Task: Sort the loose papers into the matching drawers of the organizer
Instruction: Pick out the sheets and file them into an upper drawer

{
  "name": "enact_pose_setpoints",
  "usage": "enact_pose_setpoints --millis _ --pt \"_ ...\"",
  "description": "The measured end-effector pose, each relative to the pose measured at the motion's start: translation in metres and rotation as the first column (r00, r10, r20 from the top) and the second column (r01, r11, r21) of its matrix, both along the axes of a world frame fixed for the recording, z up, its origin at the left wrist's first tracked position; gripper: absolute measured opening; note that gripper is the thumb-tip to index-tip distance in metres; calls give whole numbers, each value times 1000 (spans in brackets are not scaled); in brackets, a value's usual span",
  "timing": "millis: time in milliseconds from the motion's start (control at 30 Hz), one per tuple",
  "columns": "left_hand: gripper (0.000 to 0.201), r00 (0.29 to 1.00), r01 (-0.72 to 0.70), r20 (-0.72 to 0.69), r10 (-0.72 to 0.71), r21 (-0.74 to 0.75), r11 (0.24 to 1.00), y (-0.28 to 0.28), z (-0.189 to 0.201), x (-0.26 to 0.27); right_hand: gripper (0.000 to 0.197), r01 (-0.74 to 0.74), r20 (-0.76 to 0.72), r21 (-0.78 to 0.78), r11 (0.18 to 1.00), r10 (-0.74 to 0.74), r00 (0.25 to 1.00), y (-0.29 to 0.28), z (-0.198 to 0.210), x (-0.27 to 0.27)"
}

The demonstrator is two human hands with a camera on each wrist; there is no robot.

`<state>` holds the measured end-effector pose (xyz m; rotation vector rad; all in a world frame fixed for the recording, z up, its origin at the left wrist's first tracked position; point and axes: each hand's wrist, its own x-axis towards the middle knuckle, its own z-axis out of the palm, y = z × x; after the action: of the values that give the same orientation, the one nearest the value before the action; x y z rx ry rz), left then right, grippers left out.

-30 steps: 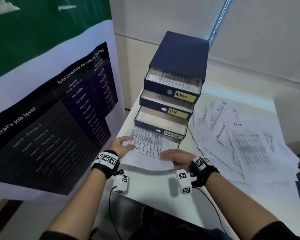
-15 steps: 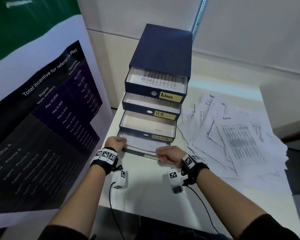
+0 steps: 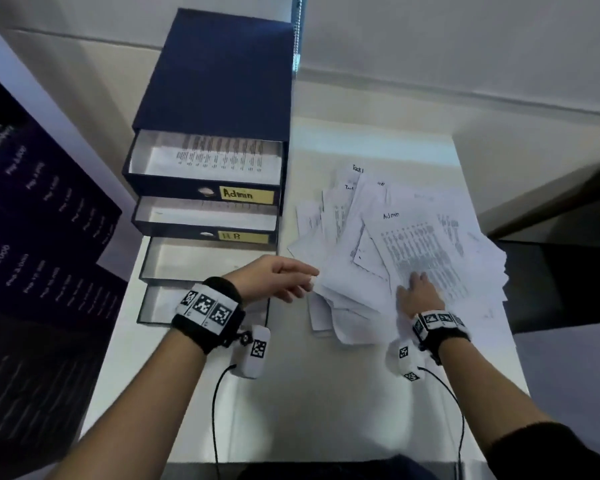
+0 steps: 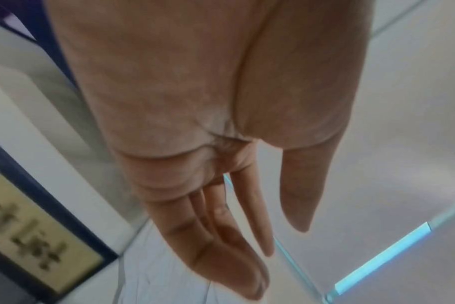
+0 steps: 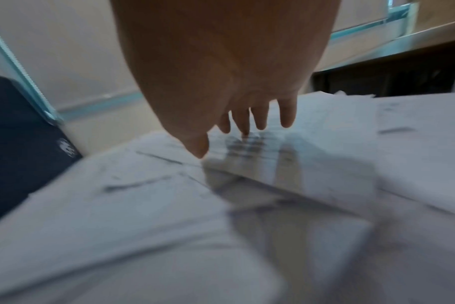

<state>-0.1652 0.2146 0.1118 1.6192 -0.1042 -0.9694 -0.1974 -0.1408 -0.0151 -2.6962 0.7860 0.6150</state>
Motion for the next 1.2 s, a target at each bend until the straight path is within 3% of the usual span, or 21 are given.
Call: enact_pose_setpoints --millis 67,133,200,300,367,433,500,567,667,767,800,867,933,1000,1033,1100,1167,1200 --pt "34 998 -18 -55 23 89 996 -42 -20 13 66 -106 -49 -25 994 105 993 2 -23 -17" --pt "41 987 -73 -129 96 169 983 -81 -43 25 58 -296 -14 -27 955 296 955 17 -34 -33" --pt "50 976 -126 -139 168 265 956 -114 -71 36 49 -437 121 -42 898 439 890 25 -32 -39" --pt "64 991 -107 -21 133 472 875 -150 -108 45 31 -279 380 142 950 208 901 0 -3 -22" --pt "72 986 -161 61 154 572 804 -168 -117 48 27 -77 417 142 987 11 909 -39 3 -2" --pt "79 951 -308 177 255 635 708 -182 -117 48 52 143 311 108 984 -170 935 -79 5 17" --pt "87 907 -419 280 314 667 615 -189 -117 50 80 338 176 136 931 -358 917 -107 6 28" --pt "93 886 -459 296 357 674 579 -189 -121 52 93 402 138 190 896 -429 892 -121 3 34" --pt "95 811 -577 298 503 548 606 -185 -127 55 81 335 227 327 883 -418 879 -116 -1 40" --pt "84 677 -736 305 670 318 598 -183 -127 56 26 188 367 354 916 -321 873 -99 -5 40" --pt "76 662 -749 295 689 271 604 -181 -128 57 20 120 394 366 923 -270 878 -94 -5 38" --pt "44 702 -711 275 657 229 665 -176 -129 60 33 -18 391 399 917 -152 908 -87 -10 31" --pt "17 775 -629 279 567 256 734 -170 -127 59 40 -104 293 481 871 -47 955 -84 -8 23" --pt "11 816 -569 326 477 318 758 -169 -125 52 44 -121 204 489 864 22 979 -84 -9 15" --pt "13 821 -557 359 445 332 761 -170 -124 47 39 -127 244 465 876 10 970 -85 -10 12" --pt "13 822 -543 403 402 343 766 -173 -129 40 8 -39 361 444 895 -139 922 -85 -11 7" --pt "12 799 -581 417 433 351 734 -179 -131 35 28 46 469 447 893 -278 838 -78 -12 -1" --pt "15 780 -608 429 456 345 715 -183 -131 33 23 52 511 432 900 -292 808 -74 -10 -3"
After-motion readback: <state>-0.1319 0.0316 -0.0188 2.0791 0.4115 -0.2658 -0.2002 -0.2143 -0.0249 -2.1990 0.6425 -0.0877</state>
